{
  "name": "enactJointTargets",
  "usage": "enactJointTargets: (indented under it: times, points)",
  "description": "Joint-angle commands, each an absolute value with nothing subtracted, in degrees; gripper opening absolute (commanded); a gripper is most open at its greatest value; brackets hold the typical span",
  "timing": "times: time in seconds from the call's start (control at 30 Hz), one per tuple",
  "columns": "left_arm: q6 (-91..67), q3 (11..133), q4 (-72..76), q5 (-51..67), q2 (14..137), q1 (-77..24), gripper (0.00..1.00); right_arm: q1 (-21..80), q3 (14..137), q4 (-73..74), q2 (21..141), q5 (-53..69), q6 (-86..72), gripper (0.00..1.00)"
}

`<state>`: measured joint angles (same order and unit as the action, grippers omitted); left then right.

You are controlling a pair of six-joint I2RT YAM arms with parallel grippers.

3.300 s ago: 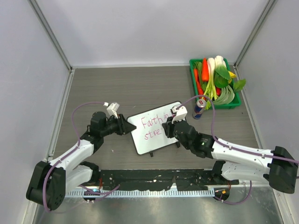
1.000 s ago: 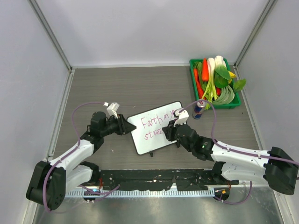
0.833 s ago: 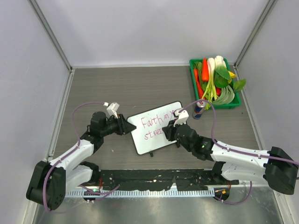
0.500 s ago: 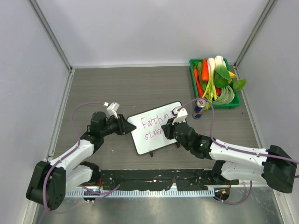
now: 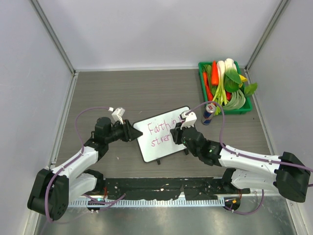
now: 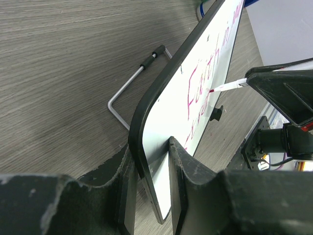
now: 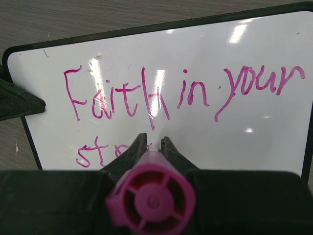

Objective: Write a sentence on the whiteboard

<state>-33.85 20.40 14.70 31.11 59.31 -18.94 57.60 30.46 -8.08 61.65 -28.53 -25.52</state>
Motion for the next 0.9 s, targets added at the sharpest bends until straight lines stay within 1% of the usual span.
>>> enactJointTargets:
  times: [0.0, 0.87]
  points:
    - [-29.9, 19.9, 13.4, 28.0, 60.1, -18.6, 0.00, 56.8, 31.7, -6.9, 61.2, -32.2, -24.3, 0.01]
    - [-29.9, 20.0, 13.4, 28.0, 60.3, -18.6, 0.00, 56.7, 26.0, -5.5, 58.5, -28.0, -27.9, 0.01]
